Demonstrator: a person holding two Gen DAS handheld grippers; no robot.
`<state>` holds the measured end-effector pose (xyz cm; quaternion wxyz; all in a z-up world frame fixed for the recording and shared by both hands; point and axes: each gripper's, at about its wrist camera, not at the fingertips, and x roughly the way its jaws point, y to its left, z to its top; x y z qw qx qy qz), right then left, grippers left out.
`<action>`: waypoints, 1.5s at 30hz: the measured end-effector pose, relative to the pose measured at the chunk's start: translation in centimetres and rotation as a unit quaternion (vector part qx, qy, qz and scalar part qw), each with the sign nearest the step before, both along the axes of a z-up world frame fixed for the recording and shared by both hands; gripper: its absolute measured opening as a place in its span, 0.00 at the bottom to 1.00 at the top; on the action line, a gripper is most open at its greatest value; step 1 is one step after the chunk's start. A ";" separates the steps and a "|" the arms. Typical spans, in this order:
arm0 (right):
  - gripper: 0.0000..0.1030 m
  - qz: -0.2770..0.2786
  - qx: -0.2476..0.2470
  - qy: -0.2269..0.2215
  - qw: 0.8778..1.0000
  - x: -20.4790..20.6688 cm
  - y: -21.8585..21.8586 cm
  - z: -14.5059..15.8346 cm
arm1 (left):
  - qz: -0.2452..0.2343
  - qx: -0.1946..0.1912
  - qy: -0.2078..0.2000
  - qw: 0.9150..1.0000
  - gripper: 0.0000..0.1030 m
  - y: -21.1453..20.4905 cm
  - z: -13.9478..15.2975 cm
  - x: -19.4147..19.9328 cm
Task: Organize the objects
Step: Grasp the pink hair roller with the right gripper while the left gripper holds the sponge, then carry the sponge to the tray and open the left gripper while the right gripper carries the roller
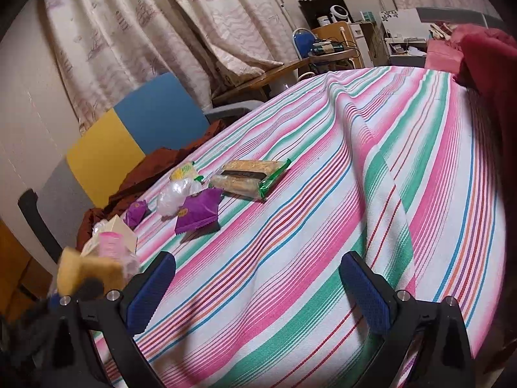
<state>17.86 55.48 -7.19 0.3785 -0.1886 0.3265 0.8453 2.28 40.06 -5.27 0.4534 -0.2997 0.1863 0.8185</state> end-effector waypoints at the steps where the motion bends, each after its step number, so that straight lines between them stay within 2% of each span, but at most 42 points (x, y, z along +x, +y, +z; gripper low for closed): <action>1: 1.00 0.012 0.004 -0.003 1.000 -0.3 -0.3 0.3 | 0.001 -0.001 -0.005 1.000 0.45 -0.5 -0.5 0.0; 5: 1.00 0.108 0.032 0.027 0.993 -2.7 -2.0 3.1 | 0.009 0.017 -0.047 0.999 0.44 -2.1 -0.9 -0.9; 7: 1.00 0.162 0.025 0.033 0.986 -4.9 -2.4 4.5 | 0.009 0.017 -0.058 0.998 0.44 -2.2 -1.3 -1.1; 11: 0.98 0.261 -0.015 -0.004 0.965 -11.3 -2.6 5.5 | 0.011 0.012 -0.071 0.997 0.44 -2.3 -2.1 -1.3; 15: 0.86 0.304 -0.026 -0.052 0.951 -15.8 -2.7 3.9 | 0.014 0.016 -0.084 0.996 0.44 -2.5 -2.4 -1.7; 16: 0.80 0.311 -0.032 -0.063 0.948 -16.6 -2.7 3.3 | 0.014 0.017 -0.086 0.996 0.44 -2.5 -2.4 -1.8; 18: 0.71 0.322 -0.051 -0.061 0.943 -17.6 -2.4 2.1 | 0.013 0.017 -0.088 0.996 0.44 -2.5 -2.4 -1.8; 19: 0.63 0.324 -0.064 -0.050 0.942 -17.8 -2.2 1.4 | 0.013 0.017 -0.089 0.996 0.44 -2.5 -2.5 -1.9; 21: 0.53 0.327 -0.080 -0.018 0.941 -17.5 -1.7 0.8 | 0.012 0.018 -0.091 0.996 0.44 -2.4 -2.5 -1.9; 23: 0.47 0.314 -0.085 0.001 0.946 -16.9 -1.4 0.5 | 0.025 0.016 -0.092 0.995 0.31 -2.5 -2.6 -2.3; 24: 0.38 0.304 -0.081 0.010 0.949 -16.5 -1.4 0.6 | 0.028 0.020 -0.097 0.995 0.29 -2.6 -2.6 -2.5; 28: 0.36 0.232 -0.065 0.010 0.970 -14.3 -0.3 1.1 | 0.034 0.034 -0.116 0.992 0.23 -3.1 -2.6 -3.3; 31: 0.36 0.210 -0.068 0.019 0.975 -12.6 0.1 0.8 | 0.035 0.027 -0.104 0.994 0.23 -2.9 -2.5 -3.0; 38: 0.35 0.211 -0.074 0.056 0.973 -10.3 -0.7 0.1 | 0.025 0.040 -0.128 0.991 0.46 -4.1 -1.7 -2.0; 40: 0.36 0.211 -0.078 0.066 0.972 -9.9 -0.6 -0.1 | 0.010 0.042 -0.127 0.991 0.48 -4.5 -1.4 -1.1; 43: 0.36 0.214 -0.080 0.069 0.971 -10.1 -0.7 -0.3 | -0.028 0.056 -0.133 0.989 0.66 -5.2 -0.8 -0.1; 45: 0.36 0.216 -0.078 0.069 0.971 -10.2 -0.7 -0.3 | -0.045 0.080 -0.141 0.986 0.69 -5.6 0.0 0.4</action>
